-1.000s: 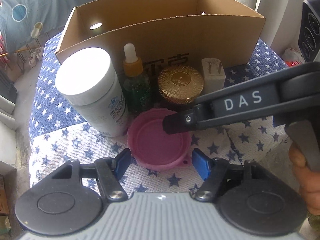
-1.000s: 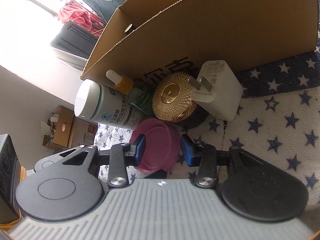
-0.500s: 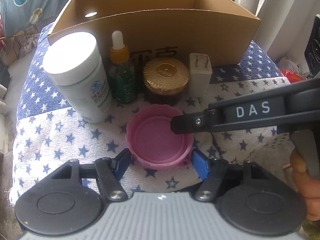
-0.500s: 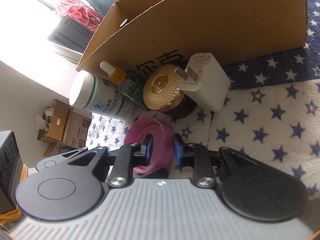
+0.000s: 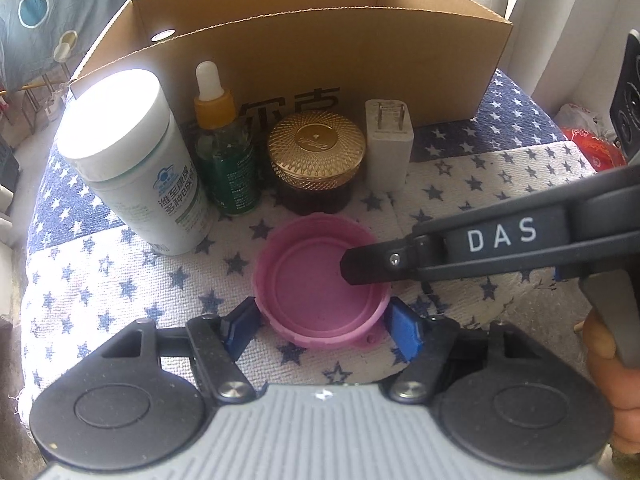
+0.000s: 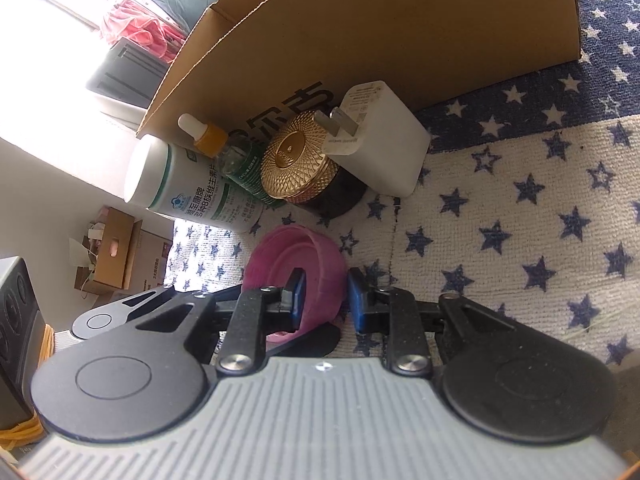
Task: Organize rigid objects
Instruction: 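Close the right gripper on the pink bowl rim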
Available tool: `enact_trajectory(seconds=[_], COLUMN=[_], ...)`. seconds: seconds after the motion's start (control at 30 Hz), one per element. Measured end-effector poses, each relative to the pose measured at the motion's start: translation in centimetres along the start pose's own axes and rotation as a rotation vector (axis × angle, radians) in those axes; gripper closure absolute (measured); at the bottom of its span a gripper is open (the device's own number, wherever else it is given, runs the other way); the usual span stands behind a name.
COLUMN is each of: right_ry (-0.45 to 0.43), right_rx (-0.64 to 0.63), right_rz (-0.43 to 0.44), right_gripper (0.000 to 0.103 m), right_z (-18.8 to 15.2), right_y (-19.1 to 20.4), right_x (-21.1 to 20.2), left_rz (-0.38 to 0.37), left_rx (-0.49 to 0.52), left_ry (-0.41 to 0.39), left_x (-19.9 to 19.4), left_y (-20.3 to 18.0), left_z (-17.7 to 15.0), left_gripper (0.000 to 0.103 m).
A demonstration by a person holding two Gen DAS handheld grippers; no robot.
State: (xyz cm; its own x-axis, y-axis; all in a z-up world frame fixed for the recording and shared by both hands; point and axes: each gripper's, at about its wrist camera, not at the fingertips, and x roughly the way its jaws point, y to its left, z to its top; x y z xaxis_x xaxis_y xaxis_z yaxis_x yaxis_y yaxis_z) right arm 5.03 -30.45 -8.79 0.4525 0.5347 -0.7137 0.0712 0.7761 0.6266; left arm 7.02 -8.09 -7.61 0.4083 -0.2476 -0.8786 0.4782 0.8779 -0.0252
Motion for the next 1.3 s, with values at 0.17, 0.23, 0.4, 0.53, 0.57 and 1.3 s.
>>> enact_trajectory(seconds=[0.17, 0.23, 0.4, 0.53, 0.57, 1.3], right_ry=[-0.002, -0.003, -0.007, -0.011, -0.012, -0.084], right_rx=[0.003, 0.005, 0.010, 0.019, 0.019, -0.050], right_rz=[0.002, 0.005, 0.011, 0.015, 0.013, 0.001], right_gripper=[0.082, 0.082, 0.083, 0.085, 0.085, 0.080], right_z=[0.0, 0.0, 0.0, -0.1, -0.1, -1.2], right_y=[-0.1, -0.1, -0.3, -0.6, -0.5, 2.4], right_x=[0.0, -0.1, -0.1, -0.2, -0.2, -2.1], left_rz=[0.003, 0.005, 0.012, 0.014, 0.011, 0.031], left_rx=[0.002, 0.002, 0.011, 0.015, 0.013, 0.034], left_ry=[-0.006, -0.008, -0.012, -0.018, -0.020, -0.087], left_x=[0.1, 0.2, 0.3, 0.2, 0.2, -3.7], left_y=[-0.1, -0.2, -0.3, -0.4, -0.3, -0.8], left_z=[0.0, 0.1, 0.1, 0.0, -0.1, -0.5], left_gripper=[0.033, 0.033, 0.033, 0.033, 0.033, 0.033])
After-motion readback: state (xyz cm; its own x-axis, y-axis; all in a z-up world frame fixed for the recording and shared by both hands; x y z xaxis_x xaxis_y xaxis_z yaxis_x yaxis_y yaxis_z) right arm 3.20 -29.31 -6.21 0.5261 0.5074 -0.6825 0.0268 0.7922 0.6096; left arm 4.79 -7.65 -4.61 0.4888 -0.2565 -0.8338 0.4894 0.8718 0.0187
